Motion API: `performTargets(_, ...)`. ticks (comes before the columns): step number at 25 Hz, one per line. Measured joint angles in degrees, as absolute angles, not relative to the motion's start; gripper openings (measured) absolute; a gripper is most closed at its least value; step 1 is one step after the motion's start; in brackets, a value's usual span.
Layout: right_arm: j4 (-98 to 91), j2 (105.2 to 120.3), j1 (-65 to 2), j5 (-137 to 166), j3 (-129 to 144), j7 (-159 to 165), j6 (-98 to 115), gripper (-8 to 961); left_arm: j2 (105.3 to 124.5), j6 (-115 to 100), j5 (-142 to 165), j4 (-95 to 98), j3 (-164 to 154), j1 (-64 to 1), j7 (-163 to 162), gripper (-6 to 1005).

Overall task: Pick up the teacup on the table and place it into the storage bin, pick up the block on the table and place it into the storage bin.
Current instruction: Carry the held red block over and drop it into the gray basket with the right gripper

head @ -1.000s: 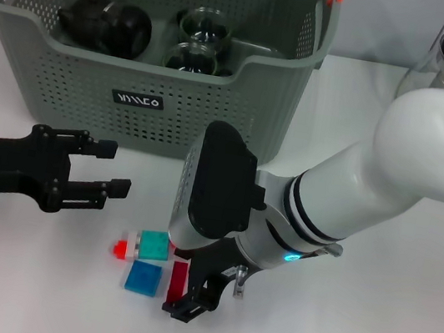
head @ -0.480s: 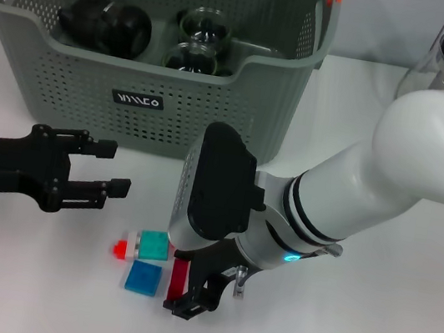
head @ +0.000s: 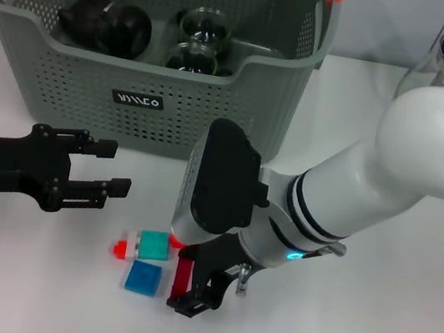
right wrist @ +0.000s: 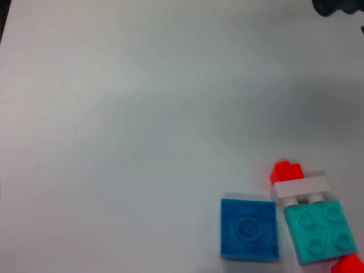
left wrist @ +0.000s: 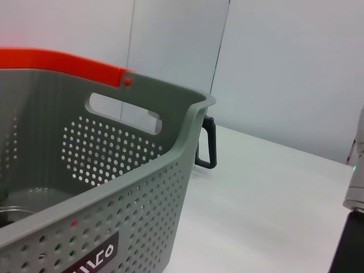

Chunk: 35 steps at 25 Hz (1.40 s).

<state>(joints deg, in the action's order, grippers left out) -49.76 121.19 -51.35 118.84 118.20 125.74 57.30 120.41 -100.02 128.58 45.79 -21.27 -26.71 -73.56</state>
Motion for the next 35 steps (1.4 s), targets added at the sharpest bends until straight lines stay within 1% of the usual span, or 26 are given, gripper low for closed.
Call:
performTargets(11,-51.4,120.52,-50.5,118.7,114.4,126.1,60.9,697,120.29,-100.6,128.6,46.1,-20.7,-26.7,-73.6,668)
performTargets(16,-53.5,120.09,-48.7,119.7,107.2,125.3,65.3,697,120.01,-101.1,128.6,46.2,-19.1,-26.7,-73.6,668)
performTargets(22,-62.1,119.96,-44.4,123.7,92.3,124.2,76.0,697,119.86,-101.5,128.6,46.3,-17.5,-26.3,-73.5,668)
performTargets(26,-70.3,119.99,-43.0,124.0,83.1,124.1,84.0,698,119.87,-101.5,128.6,46.3,-17.2,-26.2,-73.5,668)
performTargets(30,-77.1,120.04,-45.0,123.7,74.6,124.3,87.6,698,119.84,-101.5,128.7,46.3,-17.1,-26.2,-73.2,668)
performTargets(35,-74.8,119.98,-51.4,125.6,67.1,124.0,83.9,698,119.82,-101.5,128.7,46.0,-17.1,-26.3,-72.9,669)
